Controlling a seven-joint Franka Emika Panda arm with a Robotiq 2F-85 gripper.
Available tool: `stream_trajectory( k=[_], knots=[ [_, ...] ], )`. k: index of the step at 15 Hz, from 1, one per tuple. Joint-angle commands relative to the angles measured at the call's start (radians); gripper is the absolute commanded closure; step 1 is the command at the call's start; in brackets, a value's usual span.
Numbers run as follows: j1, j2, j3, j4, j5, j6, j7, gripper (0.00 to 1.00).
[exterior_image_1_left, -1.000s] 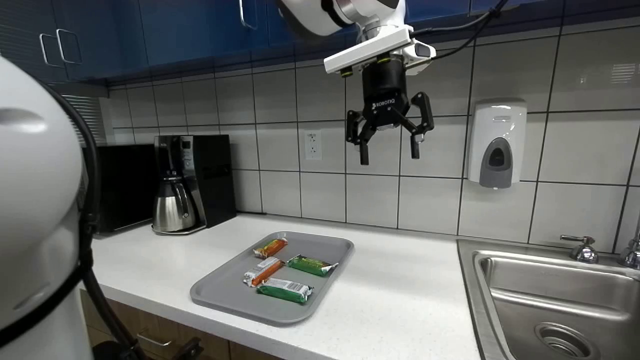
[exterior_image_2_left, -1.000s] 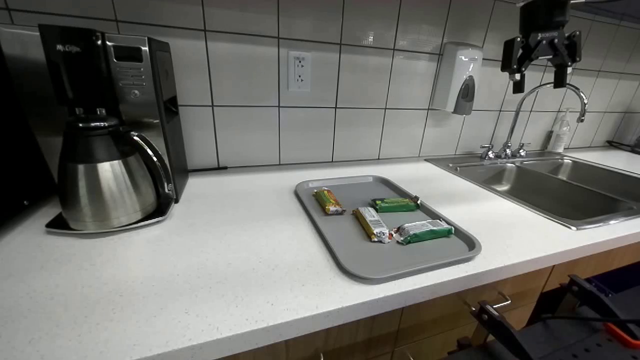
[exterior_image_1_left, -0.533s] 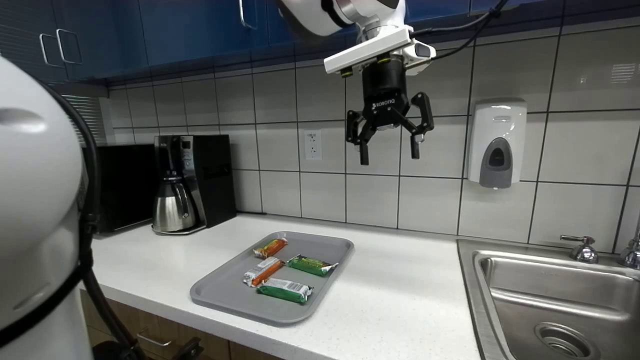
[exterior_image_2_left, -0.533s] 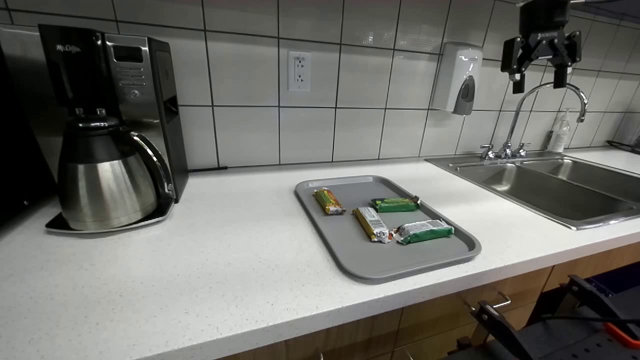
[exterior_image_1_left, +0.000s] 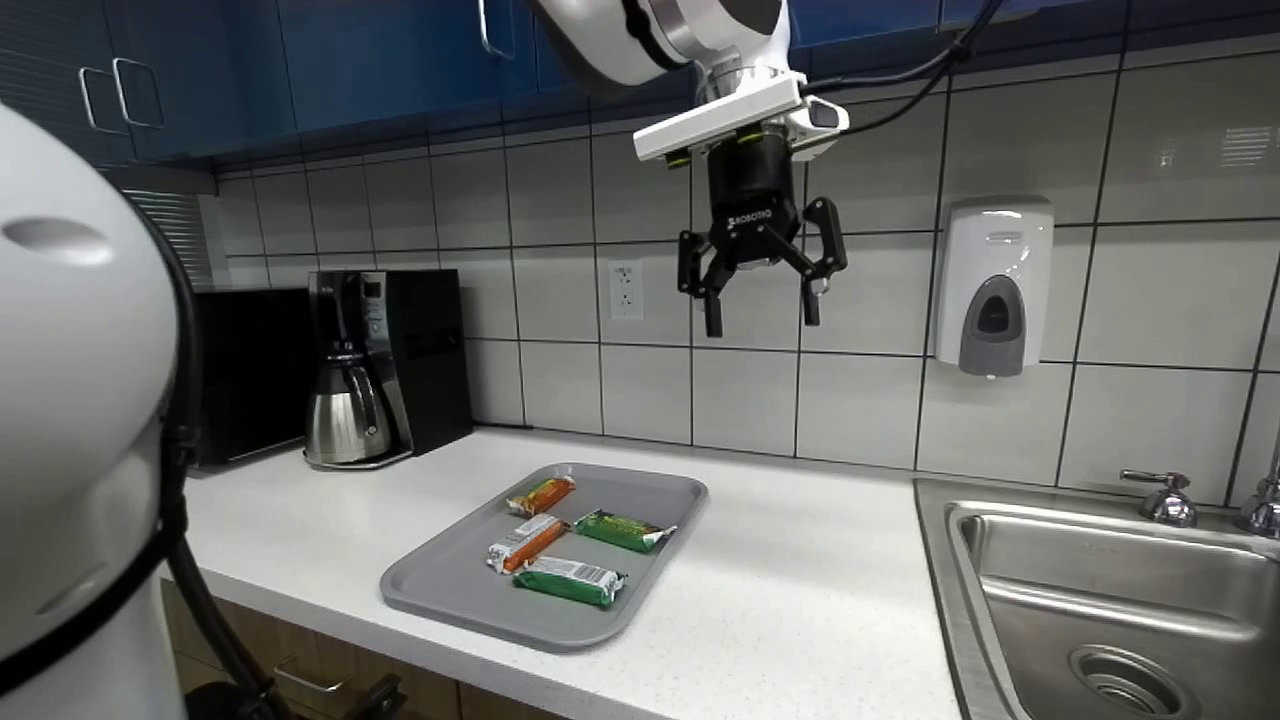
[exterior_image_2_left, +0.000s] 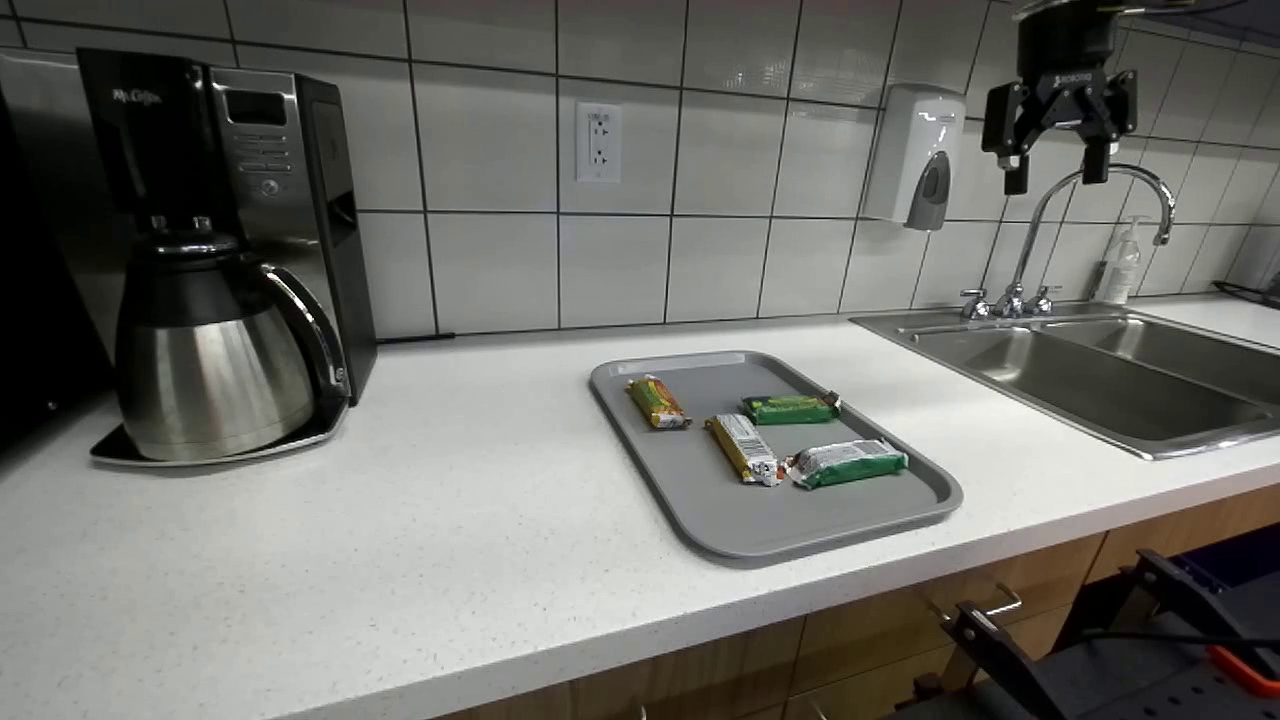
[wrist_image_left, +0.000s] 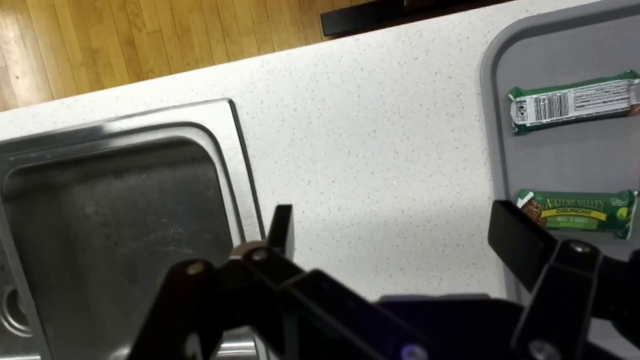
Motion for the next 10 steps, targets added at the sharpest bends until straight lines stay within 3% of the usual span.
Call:
stream_trajectory(
  k=[1,10],
  knots=[
    [0.010,-0.021,0.019,-0.042,-0.007,0.043,0.019,0.00],
    [0.037,-0.024,0.032,-0.117,0.016,0.120,-0.012,0.00]
  ],
)
